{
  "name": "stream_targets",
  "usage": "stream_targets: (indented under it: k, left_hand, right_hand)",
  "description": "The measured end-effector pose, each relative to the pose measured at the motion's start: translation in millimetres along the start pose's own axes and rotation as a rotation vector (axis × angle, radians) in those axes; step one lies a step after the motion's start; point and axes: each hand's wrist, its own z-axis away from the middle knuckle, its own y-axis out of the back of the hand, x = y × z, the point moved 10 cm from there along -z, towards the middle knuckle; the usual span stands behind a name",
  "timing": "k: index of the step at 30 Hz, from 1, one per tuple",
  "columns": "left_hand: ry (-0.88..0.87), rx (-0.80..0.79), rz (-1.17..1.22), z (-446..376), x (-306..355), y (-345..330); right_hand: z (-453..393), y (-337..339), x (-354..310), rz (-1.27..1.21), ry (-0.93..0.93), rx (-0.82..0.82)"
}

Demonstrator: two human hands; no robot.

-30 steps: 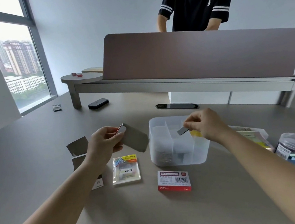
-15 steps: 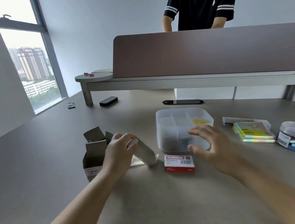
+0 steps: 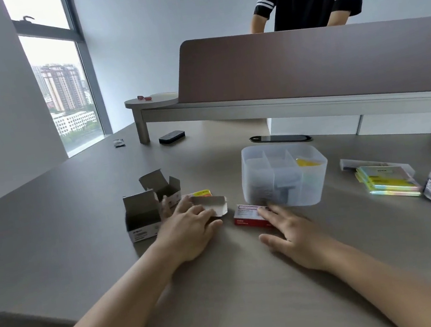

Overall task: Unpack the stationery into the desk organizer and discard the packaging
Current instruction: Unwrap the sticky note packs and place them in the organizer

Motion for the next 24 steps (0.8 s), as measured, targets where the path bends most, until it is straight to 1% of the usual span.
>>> stream_targets:
  k: [5, 7, 9, 11, 12, 14, 16, 18, 21, 24]
  left_hand:
    - [0.019, 0.003, -0.034, 2.1, -23.2, 3.9]
    - [0.005, 0.049, -0.003, 4.9, -33.6, 7.6]
    - [-0.068, 0.192, 0.034, 12.5, -34.0, 24.8]
    - [-0.137, 0.341, -0.051, 25.5, -31.7, 40.5]
    - [-0.121, 0.403, -0.088, 32.1, -36.4, 44.7]
    - [-0.03, 0.462, -0.098, 45.0, -53.6, 46.4]
    - [0.125, 0.412, -0.019, 56.1, -77.6, 39.5]
    - [0.255, 0.253, 0.043, 60.2, -100.7, 20.1]
    - [0.299, 0.105, 0.069, 49.6, -111.1, 4.9]
    - [0.302, 0.052, 0.091, 27.7, -115.3, 0.5]
  right_hand:
    - [-26.6, -18.2, -30.7, -0.006, 0.035, -0.068]
    - [-39.8, -24.1, -39.1, 0.014, 0.032, -0.08]
    - [-51.4, -28.0, -47.9, 0.019, 0.033, -0.083]
    - [-59.7, -30.9, -55.1, 0.035, 0.034, -0.077]
    - [-62.4, -31.5, -58.2, 0.044, 0.036, -0.064]
    - [-65.5, -28.3, -64.4, 0.042, 0.053, -0.004]
    - [-66.2, -20.5, -70.9, -0.018, 0.087, 0.088]
    - [-67.2, -16.2, -78.1, -0.053, 0.129, 0.139]
    - [-76.4, -24.6, -86.9, -0.006, 0.173, 0.089]
    - [-94.2, -34.1, -89.2, 0.047, 0.168, 0.021]
